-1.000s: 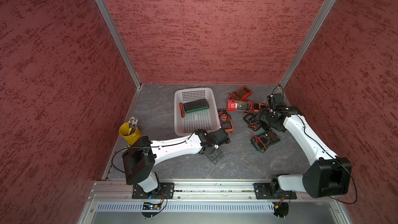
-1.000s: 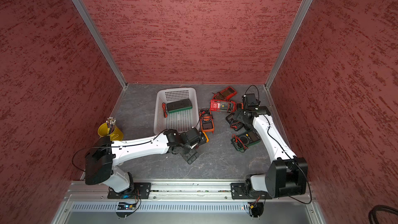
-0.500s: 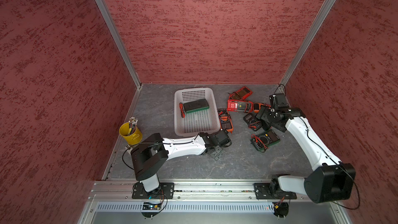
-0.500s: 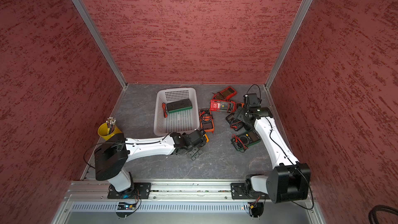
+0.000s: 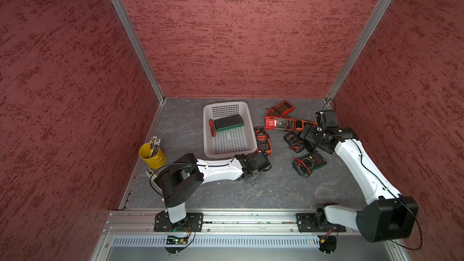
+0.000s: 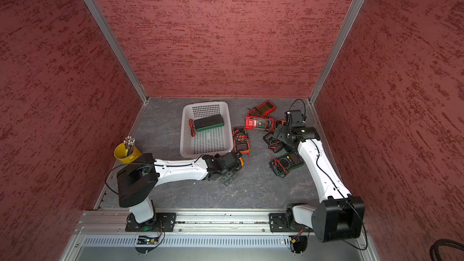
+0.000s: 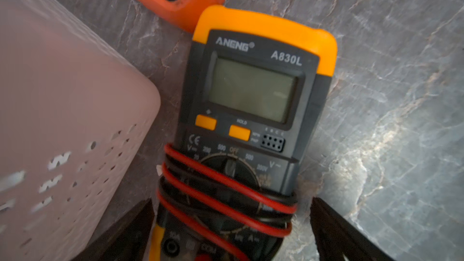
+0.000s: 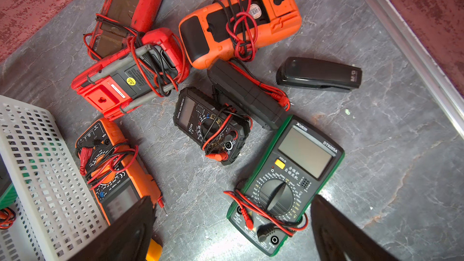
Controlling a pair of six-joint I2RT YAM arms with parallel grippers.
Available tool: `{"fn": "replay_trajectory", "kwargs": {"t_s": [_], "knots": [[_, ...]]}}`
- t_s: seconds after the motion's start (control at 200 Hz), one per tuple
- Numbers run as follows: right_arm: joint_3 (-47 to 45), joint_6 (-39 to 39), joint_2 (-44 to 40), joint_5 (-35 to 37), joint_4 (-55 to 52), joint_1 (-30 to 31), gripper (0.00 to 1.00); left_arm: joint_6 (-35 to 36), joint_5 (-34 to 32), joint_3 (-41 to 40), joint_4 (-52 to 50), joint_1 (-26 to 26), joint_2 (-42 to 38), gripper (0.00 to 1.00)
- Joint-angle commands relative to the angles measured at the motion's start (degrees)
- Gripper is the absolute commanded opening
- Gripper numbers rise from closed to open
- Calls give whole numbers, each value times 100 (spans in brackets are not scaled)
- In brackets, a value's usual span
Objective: Put the multimeter into the basket
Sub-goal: Pick up the multimeter from the center of the board.
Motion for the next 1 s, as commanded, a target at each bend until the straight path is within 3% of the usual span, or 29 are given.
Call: {"fn": "replay_trajectory", "kwargs": {"t_s": [0.0,0.155,0.215,0.391,0.671,0.746,0.877,0.992], "knots": [[-56,-19,-66,18,130,-7,99,316,165,209,153,-120,184,95],[-61,-44,-87,79,105,-13,99,432,371,252,93,-380,244,79],[-82,-61,-84,91,121,-14,99,452,390,267,78,-451,255,79],[-84,-96,-16,63,155,-13,99,298,282,530,-93,-375,543,96],[5,-152,27,86,192,-15,99,301,511,1052,-85,-232,961,99],[8,-166,28,117,188,-8,99,358,532,1119,-69,-248,1051,93],[14,-181,30,180,158,-7,99,453,555,1199,-68,-277,1137,69],[14,-196,9,252,113,-16,99,542,509,1201,-47,-323,1118,37]]}}
